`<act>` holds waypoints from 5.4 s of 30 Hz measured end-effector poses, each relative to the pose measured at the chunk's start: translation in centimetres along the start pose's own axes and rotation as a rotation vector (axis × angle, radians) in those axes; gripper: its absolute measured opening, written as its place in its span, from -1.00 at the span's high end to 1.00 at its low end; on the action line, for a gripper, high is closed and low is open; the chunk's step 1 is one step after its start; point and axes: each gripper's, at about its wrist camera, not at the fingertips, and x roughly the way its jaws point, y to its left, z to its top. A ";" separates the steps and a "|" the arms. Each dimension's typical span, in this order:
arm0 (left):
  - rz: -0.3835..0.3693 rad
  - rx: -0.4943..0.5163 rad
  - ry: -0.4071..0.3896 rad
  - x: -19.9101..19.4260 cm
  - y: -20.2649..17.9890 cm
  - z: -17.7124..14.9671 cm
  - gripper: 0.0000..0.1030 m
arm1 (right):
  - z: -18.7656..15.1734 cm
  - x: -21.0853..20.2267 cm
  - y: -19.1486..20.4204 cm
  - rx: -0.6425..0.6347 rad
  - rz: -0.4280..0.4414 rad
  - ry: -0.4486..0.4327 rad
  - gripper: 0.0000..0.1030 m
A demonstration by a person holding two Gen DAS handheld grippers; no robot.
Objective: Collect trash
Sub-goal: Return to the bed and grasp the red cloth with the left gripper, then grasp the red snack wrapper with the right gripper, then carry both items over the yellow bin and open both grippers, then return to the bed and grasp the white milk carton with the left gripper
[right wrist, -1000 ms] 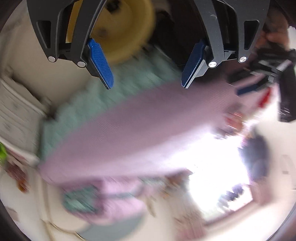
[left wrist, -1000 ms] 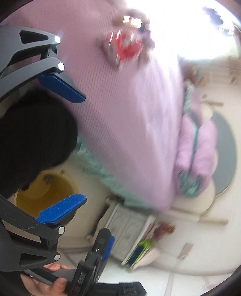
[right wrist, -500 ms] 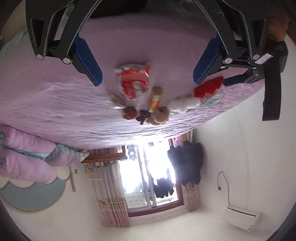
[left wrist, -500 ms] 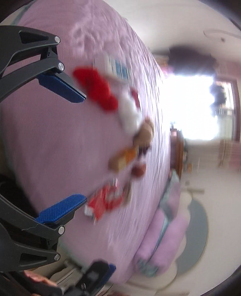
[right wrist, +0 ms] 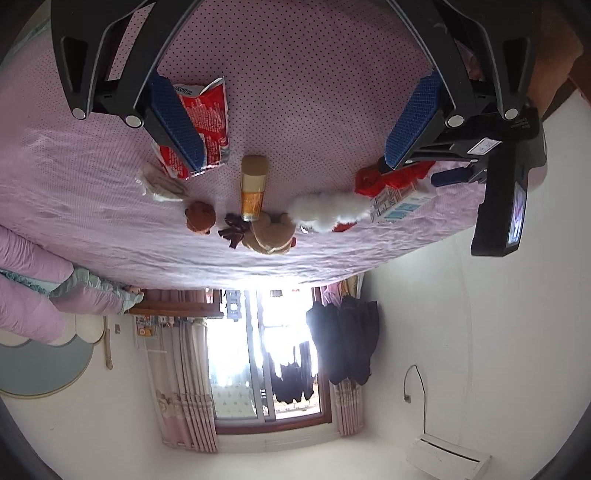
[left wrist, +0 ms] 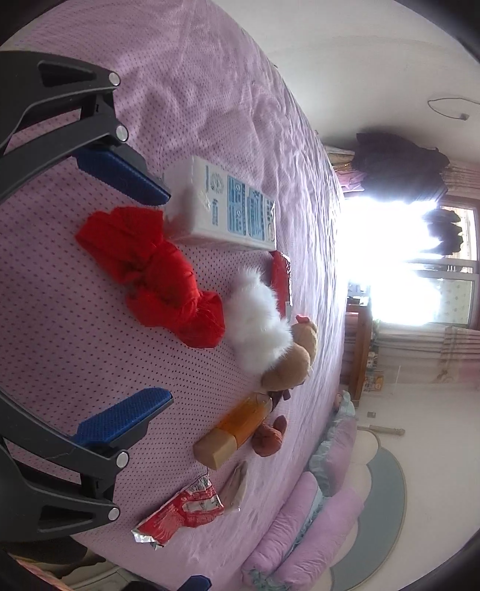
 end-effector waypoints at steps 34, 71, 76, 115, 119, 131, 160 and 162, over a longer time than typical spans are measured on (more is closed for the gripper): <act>-0.193 -0.094 0.034 -4.1 -1.5 -1.0 0.20 | -2.0 0.5 -6.4 0.121 -0.118 0.086 -0.84; -0.463 0.112 0.106 -4.2 -15.4 -1.9 0.20 | -2.9 -6.9 -13.5 0.212 -0.220 0.055 0.34; -0.563 0.194 0.135 -5.1 -20.3 -3.4 0.20 | -4.6 -13.0 -15.6 0.256 -0.335 0.036 0.34; -0.918 0.605 0.449 -6.3 -40.3 -18.3 -0.76 | -20.7 -28.2 -23.8 0.598 -0.708 0.415 0.32; -0.903 0.579 0.439 -6.0 -39.7 -17.5 -0.76 | -21.1 -27.1 -23.4 0.584 -0.682 0.476 0.05; -0.826 0.529 0.342 -6.6 -36.9 -14.8 -0.76 | -17.8 -27.2 -21.1 0.520 -0.641 0.289 -0.71; 0.087 -0.063 -0.020 -2.3 -1.3 1.3 -0.92 | 0.1 0.7 -1.6 0.043 0.009 -0.050 -0.84; 0.116 -0.078 -0.009 -0.9 0.2 1.8 -0.92 | 0.2 1.7 -1.2 0.043 0.024 -0.036 -0.84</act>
